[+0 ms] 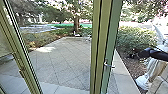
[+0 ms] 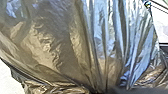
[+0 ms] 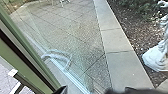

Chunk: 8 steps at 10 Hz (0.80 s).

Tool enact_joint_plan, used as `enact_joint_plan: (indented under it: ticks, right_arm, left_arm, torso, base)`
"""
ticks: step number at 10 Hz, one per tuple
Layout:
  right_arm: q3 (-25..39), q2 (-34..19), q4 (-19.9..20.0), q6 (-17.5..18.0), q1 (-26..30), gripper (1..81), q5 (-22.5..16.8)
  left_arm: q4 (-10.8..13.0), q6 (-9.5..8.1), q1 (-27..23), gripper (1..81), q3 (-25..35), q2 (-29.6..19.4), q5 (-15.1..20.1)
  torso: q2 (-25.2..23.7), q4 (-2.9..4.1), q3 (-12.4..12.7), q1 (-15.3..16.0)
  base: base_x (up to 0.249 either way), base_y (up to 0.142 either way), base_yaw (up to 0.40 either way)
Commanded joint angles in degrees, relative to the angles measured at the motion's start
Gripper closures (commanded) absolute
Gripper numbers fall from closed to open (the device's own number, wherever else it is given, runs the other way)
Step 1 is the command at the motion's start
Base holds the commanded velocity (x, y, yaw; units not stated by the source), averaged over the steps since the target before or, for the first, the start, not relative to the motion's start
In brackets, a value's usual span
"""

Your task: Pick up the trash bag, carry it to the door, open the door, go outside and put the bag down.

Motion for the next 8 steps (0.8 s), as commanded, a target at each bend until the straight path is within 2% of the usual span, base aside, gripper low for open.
enact_joint_plan:
  ticks: [1, 3, 4, 5, 6, 7, 8]
  right_arm:
    - [-3.51, -1.39, -13.03, -2.44, 12.39, 1.0, 3.74]
    - [-5.44, -1.83, -15.58, -4.02, 11.43, 1.0, 3.74]
    - [-6.32, -2.45, -15.4, -5.96, 10.38, 1.0, 4.1]
    - [-6.76, -2.71, -16.02, -6.84, 8.45, 1.0, 4.45]
    - [-7.73, -2.62, -17.6, -7.28, 7.56, 1.0, 4.89]
    - [-9.12, -2.45, -18.2, -7.36, 7.38, 1.0, 5.67]
    - [-9.74, -2.45, -18.99, -7.36, 7.47, 1.0, 5.77]
  left_arm:
    - [-0.66, 0.22, -2.05, 81.1, 0.19, 0.12, 4.3]
    - [-0.75, 0.14, -1.96, 81.1, 0.27, 0.21, 4.3]
    - [-0.75, 0.14, -1.96, 81.1, 0.28, 0.21, 4.3]
    - [-0.75, 0.14, -1.96, 81.1, 0.28, 0.39, 5.18]
    - [-0.75, 0.14, -1.96, 81.1, 0.2, 0.3, 5.53]
    - [-0.75, 0.14, -1.87, 81.1, 0.28, 0.3, 5.53]
    - [-0.75, 0.14, -1.88, 81.1, 0.28, 0.39, 5.53]
  torso:
    - [0.0, 0.0, 0.0, 0.0]
    - [0.0, 0.0, 0.0, 0.0]
    - [0.0, -1.39, 0.0, 0.0]
    - [0.0, -1.76, 0.0, 0.0]
    - [0.0, -2.65, 0.0, 0.0]
    - [0.0, -4.06, 0.0, 0.02]
    - [0.0, -5.13, 0.0, 0.02]
  base:
    - [0.0, 0.0, 0.0]
    - [0.0, 0.0, 0.0]
    - [0.0, 0.0, 0.0]
    - [0.0, 0.0, 0.0]
    - [0.0, 0.0, 0.0]
    - [0.0, 0.0, 0.0]
    - [0.0, 0.0, 0.0]
